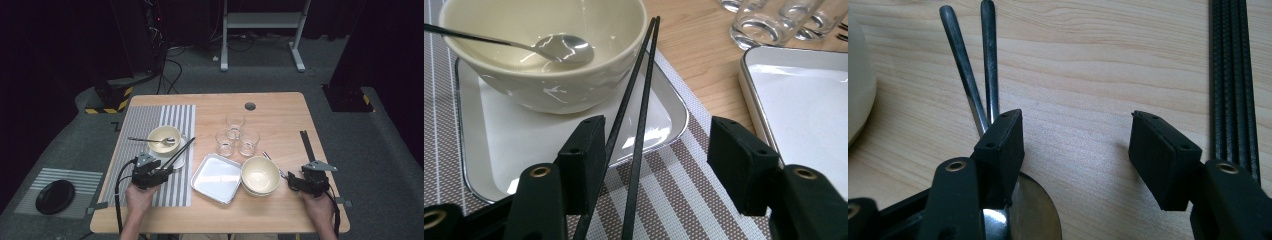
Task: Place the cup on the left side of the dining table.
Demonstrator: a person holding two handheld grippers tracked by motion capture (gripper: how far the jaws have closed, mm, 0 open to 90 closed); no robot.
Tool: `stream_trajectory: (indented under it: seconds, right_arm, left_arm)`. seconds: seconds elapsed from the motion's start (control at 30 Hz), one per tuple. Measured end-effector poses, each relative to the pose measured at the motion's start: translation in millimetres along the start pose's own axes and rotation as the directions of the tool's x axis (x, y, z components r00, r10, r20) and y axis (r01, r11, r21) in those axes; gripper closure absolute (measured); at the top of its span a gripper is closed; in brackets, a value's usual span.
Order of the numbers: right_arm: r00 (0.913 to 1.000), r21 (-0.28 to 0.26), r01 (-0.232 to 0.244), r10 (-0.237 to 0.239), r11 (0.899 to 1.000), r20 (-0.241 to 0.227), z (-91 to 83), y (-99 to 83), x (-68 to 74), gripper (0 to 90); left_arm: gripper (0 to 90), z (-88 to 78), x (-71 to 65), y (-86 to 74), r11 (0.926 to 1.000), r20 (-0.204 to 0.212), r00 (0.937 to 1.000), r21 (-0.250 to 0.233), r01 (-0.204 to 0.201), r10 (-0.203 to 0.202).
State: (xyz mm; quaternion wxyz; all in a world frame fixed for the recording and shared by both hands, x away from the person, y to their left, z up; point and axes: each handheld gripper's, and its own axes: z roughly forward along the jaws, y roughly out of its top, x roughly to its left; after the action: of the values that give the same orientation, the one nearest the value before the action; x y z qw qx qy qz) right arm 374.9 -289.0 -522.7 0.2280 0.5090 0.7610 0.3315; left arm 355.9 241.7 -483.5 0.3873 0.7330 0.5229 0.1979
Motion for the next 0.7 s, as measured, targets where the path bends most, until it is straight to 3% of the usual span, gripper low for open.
stream_trajectory:
  seconds: [0.1, 0.2, 0.7]
  right_arm:
    - [1.0, 0.0, 0.0, 0.0, 1.0, 0.0, 0.0, 0.0, 0.0, 38.9]
    - [1.0, 0.0, 0.0, 0.0, 1.0, 0.0, 0.0, 0.0, 0.0, 38.9]
    - [1.0, 0.0, -0.001, 0.001, 1.0, 0.001, -0.1, -0.1, 0.1, 38.8]
  left_arm:
    - [39.9, 3.7, 0.5, 1.2, 0.9998, -0.021, 0.9996, 0.004, 0.019, -0.019]
    - [39.9, 6.4, 2.6, 3.4, 0.9997, -0.067, 0.9978, 0.024, -0.001, 0.002]
    - [42.8, 26.1, -1.2, 11.3, 0.9974, -0.137, 0.9904, 0.071, -0.008, 0.018]
